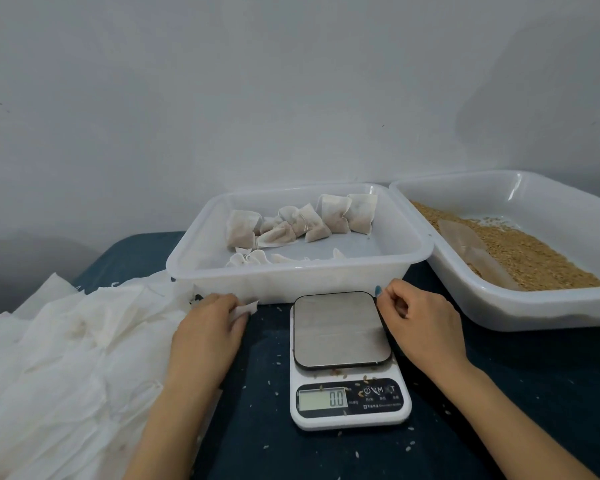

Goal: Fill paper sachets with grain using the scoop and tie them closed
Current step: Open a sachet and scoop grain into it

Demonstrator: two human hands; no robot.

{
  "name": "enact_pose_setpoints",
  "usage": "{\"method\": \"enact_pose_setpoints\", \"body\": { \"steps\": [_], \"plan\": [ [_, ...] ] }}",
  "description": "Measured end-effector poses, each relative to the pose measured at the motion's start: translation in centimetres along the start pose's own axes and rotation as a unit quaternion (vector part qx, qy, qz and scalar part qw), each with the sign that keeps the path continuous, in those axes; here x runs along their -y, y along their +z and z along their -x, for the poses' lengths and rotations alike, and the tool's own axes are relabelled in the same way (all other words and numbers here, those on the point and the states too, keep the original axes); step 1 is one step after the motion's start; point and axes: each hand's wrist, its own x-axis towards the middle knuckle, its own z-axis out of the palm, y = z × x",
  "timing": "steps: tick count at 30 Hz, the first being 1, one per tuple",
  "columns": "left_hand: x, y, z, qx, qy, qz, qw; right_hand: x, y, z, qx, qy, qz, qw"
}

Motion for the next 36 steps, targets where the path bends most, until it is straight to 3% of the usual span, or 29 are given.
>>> {"method": "enact_pose_setpoints", "body": {
  "steps": [3,6,8,13,16,19,21,24,28,31,36],
  "plan": [
    [-1.3,-0.6,-0.1,-0.056,-0.014,0.187,0.981,0.2,-0.2,0.0,-0.007,-0.005,-0.010,1.000],
    [-2.2,-0.7,-0.1,-0.031,-0.096,0.403,0.909,0.4,-0.4,0.0,-0.016,-0.010,-0.021,1.000],
    [-2.5,-1.0,0.0,-0.005,-0.142,0.491,0.859,0.6,-0.5,0.0,-0.019,-0.012,-0.037,0.999],
    [-3.2,-1.2,0.1,0.029,-0.169,0.580,0.796,1.3,-0.7,-0.1,0.016,-0.030,-0.140,0.990],
    [-3.8,-1.2,0.3,0.097,-0.176,0.672,0.713,2.1,-1.1,0.0,0.062,-0.030,-0.235,0.970],
    [-4.7,-1.0,0.7,0.156,-0.215,0.745,0.611,3.2,-1.5,0.2,0.151,-0.005,-0.363,0.920],
    [-5.3,-0.5,0.9,0.166,-0.225,0.760,0.586,3.8,-1.5,0.4,0.197,0.005,-0.399,0.896],
    [-6.0,0.1,1.3,0.164,-0.225,0.759,0.589,4.5,-1.4,0.7,0.248,-0.001,-0.422,0.872],
    [-6.7,0.6,1.8,0.097,-0.190,0.693,0.689,5.0,-1.8,0.7,0.291,-0.008,-0.462,0.838],
    [-7.2,1.0,2.3,0.031,-0.195,0.652,0.732,5.1,-1.9,0.9,0.301,-0.009,-0.453,0.839],
    [-7.8,1.6,2.7,0.008,-0.203,0.615,0.762,5.3,-1.4,1.3,0.294,0.019,-0.426,0.855]
  ]
}}
